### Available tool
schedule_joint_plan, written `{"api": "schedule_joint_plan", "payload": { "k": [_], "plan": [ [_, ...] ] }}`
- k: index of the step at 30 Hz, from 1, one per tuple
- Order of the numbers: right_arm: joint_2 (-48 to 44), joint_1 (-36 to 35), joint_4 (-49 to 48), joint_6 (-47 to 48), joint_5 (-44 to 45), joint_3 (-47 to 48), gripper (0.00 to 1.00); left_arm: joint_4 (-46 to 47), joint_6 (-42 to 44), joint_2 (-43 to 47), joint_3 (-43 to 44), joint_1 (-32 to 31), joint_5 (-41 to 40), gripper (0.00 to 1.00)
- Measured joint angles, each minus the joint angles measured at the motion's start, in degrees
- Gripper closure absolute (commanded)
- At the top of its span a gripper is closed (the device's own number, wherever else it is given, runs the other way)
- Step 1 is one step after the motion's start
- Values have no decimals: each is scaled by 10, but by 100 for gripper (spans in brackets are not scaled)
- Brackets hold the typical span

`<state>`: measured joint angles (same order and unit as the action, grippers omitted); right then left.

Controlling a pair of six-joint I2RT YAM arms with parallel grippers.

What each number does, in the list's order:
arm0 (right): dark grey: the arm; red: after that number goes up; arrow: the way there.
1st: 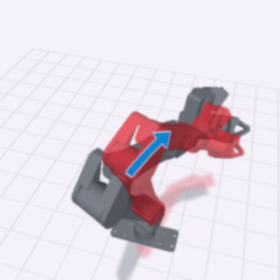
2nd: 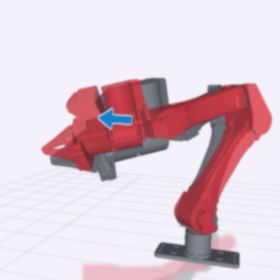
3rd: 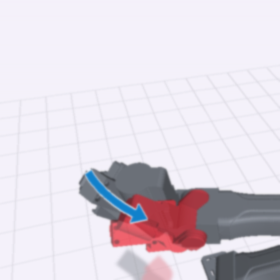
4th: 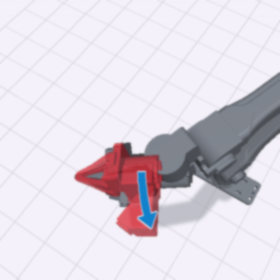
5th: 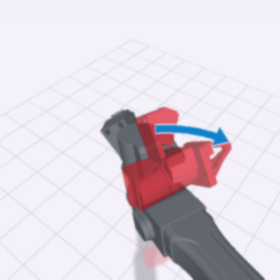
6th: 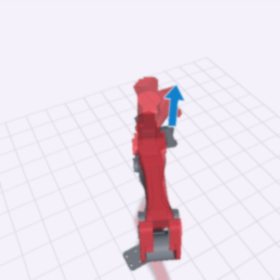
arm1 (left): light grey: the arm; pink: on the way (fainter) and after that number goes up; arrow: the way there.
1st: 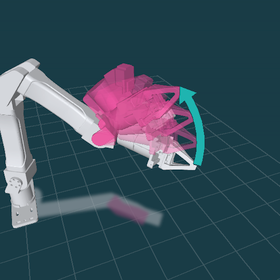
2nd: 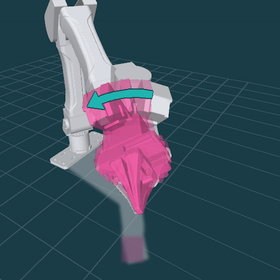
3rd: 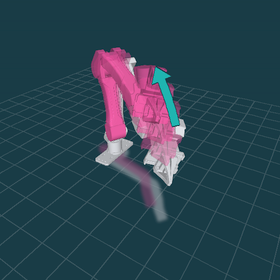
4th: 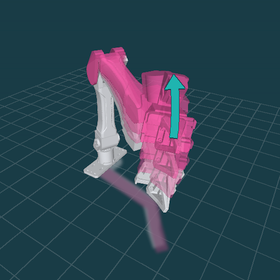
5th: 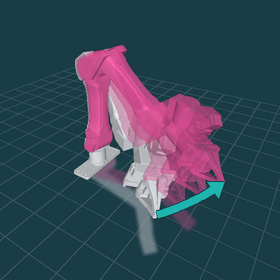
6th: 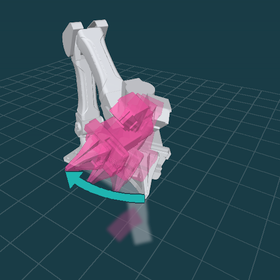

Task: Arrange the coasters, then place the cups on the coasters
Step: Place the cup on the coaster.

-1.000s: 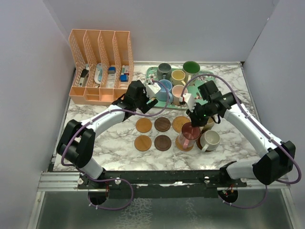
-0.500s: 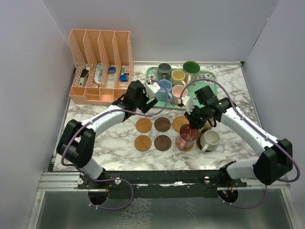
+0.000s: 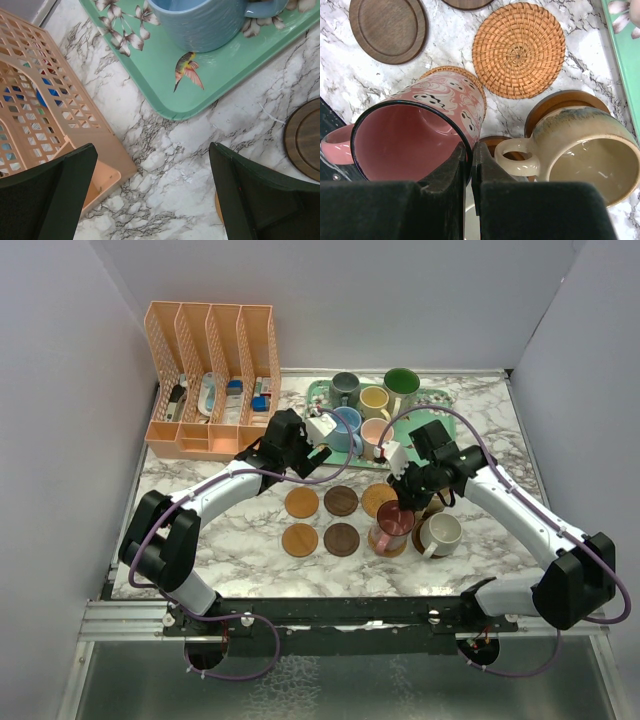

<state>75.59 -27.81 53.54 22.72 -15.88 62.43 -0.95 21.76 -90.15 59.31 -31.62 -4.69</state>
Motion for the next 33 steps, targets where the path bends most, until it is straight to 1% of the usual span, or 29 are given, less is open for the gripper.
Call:
{"api": "schedule_joint_plan", "payload": {
  "k": [15,33],
  "plan": [
    [-2,0,4,0,0,-19,99,-9,0,-5,0,0,8,1],
    [-2,0,6,-11,-1,-15,99,-10,0,-10,0,0,15,1]
  ]
}}
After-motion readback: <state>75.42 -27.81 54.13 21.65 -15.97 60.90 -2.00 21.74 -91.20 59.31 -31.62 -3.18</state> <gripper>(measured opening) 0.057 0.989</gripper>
